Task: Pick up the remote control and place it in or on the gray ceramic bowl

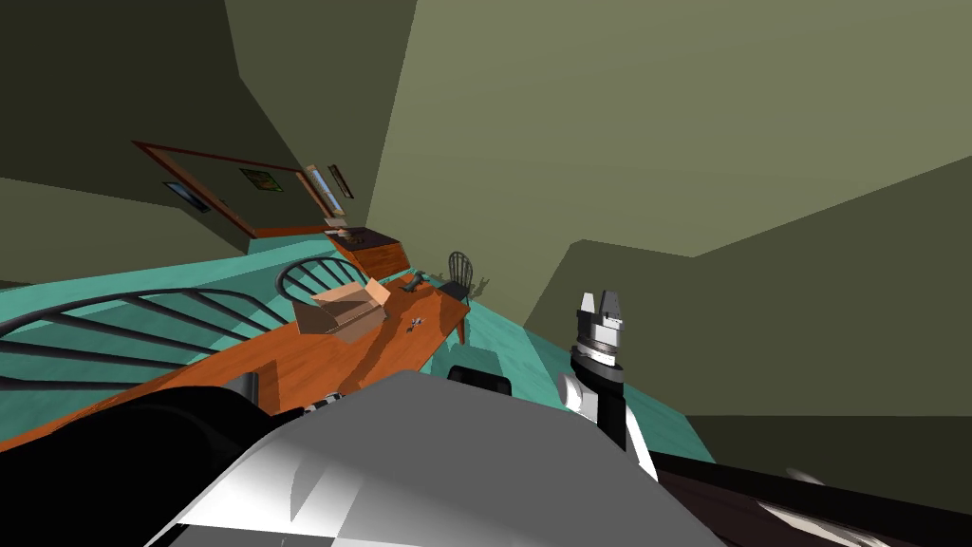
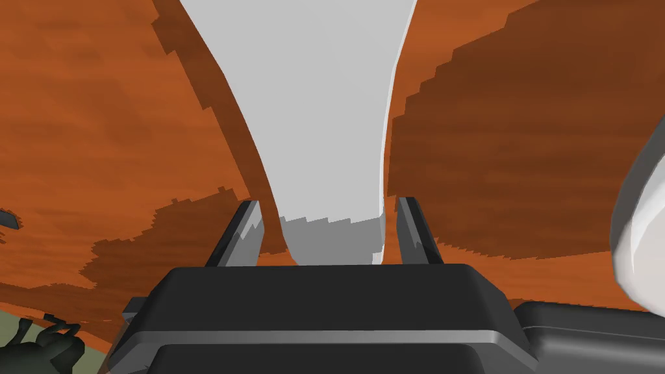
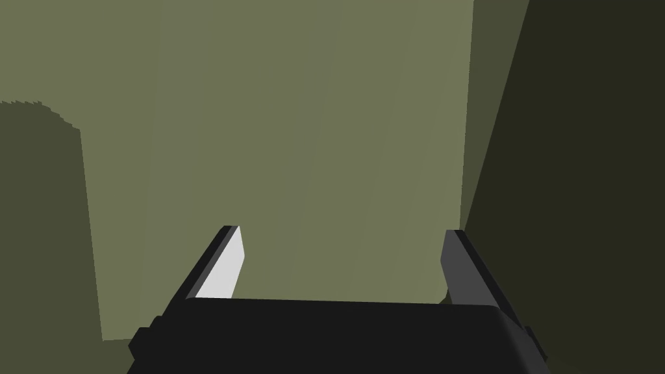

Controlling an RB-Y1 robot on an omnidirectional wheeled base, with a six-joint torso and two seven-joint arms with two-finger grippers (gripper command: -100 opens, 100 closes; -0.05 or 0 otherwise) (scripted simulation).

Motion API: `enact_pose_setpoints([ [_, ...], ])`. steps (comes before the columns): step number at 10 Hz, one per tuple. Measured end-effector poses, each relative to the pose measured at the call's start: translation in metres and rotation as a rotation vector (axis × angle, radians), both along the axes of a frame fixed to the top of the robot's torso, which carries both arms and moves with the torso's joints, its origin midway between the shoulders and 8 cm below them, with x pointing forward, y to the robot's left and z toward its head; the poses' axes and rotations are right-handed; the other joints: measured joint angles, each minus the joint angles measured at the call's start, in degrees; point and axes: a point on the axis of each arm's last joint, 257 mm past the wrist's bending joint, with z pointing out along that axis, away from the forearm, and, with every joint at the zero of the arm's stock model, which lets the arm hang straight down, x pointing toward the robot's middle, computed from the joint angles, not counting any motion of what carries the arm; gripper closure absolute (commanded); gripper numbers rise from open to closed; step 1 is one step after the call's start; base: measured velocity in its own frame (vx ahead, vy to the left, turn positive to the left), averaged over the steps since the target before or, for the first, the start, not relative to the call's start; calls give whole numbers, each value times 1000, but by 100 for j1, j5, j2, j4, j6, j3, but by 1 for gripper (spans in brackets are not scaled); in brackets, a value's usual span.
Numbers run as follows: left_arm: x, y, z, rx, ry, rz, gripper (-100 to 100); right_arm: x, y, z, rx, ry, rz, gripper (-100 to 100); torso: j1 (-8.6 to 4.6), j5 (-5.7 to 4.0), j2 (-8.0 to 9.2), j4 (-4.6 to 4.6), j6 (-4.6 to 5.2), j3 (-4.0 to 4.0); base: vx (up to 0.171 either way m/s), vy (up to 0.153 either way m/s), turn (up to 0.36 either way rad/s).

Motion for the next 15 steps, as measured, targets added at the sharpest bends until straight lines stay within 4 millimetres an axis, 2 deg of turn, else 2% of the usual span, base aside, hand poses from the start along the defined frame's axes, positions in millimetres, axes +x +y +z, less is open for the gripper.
enact_pose_setpoints([
  [2,11,22,16,36,-14,-27,100,0,0,0,0,0,0,0,-2,2,-1,0,7,0,-9,-15,-17],
  [5,21,39,36,55,-26,-78,100,0,0,0,0,0,0,0,-17,1,-11,0,18,-5,1,-35,-28],
  [9,31,44,54,51,-29,-134,100,0,0,0,0,0,0,0,-19,-1,2,1,9,2,-24,-31,-2],
  [15,30,38,78,17,-5,-191,100,0,0,0,0,0,0,0,-20,-3,21,4,-6,12,-59,-22,32],
])
